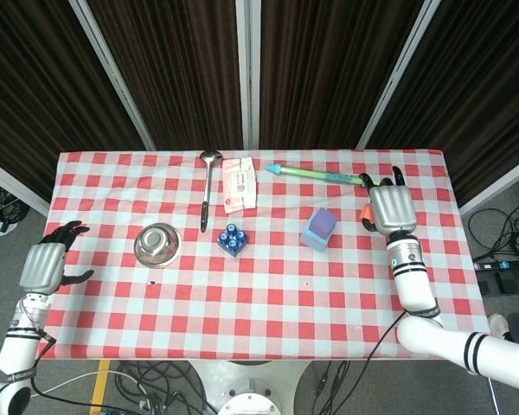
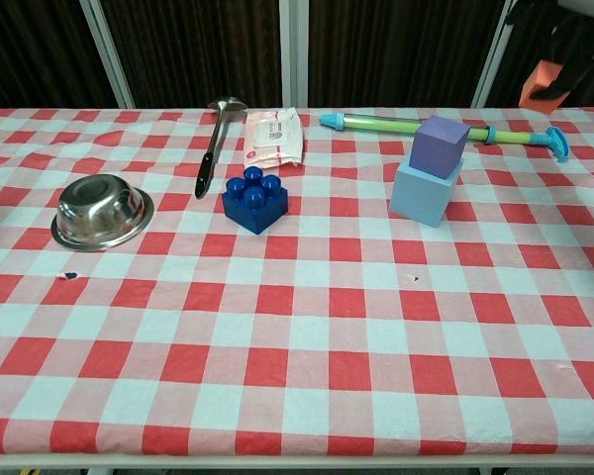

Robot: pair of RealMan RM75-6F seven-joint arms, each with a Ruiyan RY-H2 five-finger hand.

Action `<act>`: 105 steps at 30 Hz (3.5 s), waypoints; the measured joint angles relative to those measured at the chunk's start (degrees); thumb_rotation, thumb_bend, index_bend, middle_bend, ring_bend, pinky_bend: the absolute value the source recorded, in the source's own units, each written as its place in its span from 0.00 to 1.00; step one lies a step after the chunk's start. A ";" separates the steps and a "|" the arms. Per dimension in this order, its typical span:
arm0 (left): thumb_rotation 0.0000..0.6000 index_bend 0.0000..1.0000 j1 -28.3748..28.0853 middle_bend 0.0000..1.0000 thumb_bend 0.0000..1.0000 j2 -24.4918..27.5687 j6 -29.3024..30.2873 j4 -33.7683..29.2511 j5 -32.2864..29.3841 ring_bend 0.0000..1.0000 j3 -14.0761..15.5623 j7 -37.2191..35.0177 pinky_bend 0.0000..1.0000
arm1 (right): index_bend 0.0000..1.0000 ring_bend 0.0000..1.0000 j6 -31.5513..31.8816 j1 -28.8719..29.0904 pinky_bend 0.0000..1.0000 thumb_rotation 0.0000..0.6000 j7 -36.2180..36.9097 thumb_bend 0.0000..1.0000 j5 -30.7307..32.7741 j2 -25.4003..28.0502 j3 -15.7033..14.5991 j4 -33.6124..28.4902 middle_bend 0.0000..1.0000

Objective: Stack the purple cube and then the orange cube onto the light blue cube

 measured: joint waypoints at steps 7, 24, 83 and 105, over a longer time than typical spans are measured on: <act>1.00 0.30 -0.27 0.26 0.06 -0.99 1.18 1.28 1.75 0.22 0.75 2.02 0.31 | 0.17 0.27 1.36 2.45 0.02 1.00 -3.57 0.14 4.83 3.57 2.11 -6.33 0.54; 1.00 0.32 -0.59 0.27 0.06 -2.83 3.17 5.61 4.02 0.22 1.41 -0.70 0.31 | 0.18 0.28 2.59 11.62 0.02 1.00 -9.53 0.17 20.39 -0.95 2.20 -7.75 0.56; 1.00 0.32 -0.93 0.27 0.06 -1.37 2.29 4.25 3.20 0.22 0.95 -6.05 0.31 | 0.19 0.30 10.54 22.05 0.04 1.00 -21.94 0.19 43.78 -14.01 9.89 5.91 0.56; 1.00 0.32 -1.00 0.27 0.06 -1.37 2.08 4.29 3.04 0.22 0.82 -7.28 0.31 | 0.19 0.28 9.11 22.74 0.04 1.00 -22.89 0.18 43.62 -15.27 10.67 7.79 0.53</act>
